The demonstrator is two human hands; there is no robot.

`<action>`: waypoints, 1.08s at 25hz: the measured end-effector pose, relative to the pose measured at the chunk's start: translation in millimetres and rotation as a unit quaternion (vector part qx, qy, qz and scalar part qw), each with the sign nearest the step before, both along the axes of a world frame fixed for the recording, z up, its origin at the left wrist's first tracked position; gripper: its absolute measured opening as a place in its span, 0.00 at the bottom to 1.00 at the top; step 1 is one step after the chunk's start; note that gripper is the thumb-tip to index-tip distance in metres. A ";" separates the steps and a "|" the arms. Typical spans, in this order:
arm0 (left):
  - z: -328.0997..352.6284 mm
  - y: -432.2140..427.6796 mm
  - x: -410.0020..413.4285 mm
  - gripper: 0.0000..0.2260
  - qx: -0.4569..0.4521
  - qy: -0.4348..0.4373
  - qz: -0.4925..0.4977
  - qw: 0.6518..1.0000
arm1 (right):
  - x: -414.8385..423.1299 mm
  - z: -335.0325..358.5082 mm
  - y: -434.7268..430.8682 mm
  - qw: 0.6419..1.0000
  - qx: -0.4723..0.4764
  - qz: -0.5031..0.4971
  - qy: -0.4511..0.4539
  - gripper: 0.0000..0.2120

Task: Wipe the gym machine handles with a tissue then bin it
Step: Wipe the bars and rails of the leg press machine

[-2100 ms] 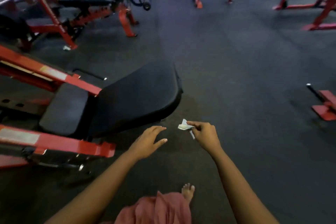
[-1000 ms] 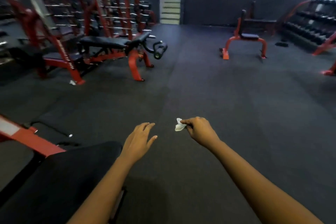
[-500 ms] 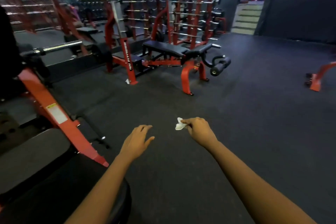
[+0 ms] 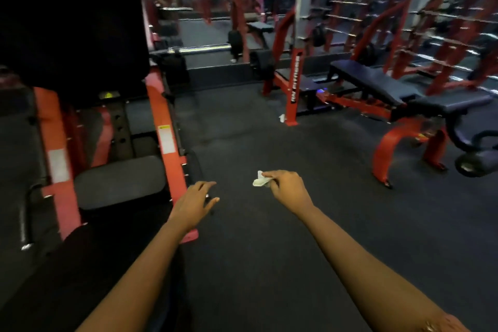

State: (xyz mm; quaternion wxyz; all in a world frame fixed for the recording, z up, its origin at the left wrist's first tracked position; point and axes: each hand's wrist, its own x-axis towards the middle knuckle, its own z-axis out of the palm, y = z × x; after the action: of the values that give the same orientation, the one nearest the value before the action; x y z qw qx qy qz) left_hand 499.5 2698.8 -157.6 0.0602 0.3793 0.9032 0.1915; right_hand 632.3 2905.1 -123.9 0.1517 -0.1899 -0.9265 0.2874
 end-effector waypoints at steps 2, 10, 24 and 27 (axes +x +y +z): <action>2.6 17.9 -19.3 0.22 0.002 -0.010 0.057 0.998 | -46.2 -1.9 30.7 0.999 -0.004 0.049 -0.003 0.16; -14.6 78.0 -168.1 0.23 -0.026 -0.029 0.197 0.980 | -258.1 -34.5 91.8 0.986 -0.038 0.162 -0.023 0.15; -231.6 183.2 -508.7 0.24 0.130 -0.319 0.402 0.848 | -623.3 -264.6 160.1 0.964 -0.219 0.029 -0.150 0.18; -312.0 197.4 -544.7 0.23 0.187 -0.382 0.476 0.769 | -670.7 -346.0 161.8 0.938 -0.295 -0.035 -0.176 0.18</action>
State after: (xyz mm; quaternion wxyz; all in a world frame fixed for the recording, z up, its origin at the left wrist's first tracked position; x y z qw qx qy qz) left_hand -45.2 2896.1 -469.6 0.2297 -0.2005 0.8169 0.4895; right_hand -38.4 3066.9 -469.9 -0.0670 -0.3064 -0.8047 0.5041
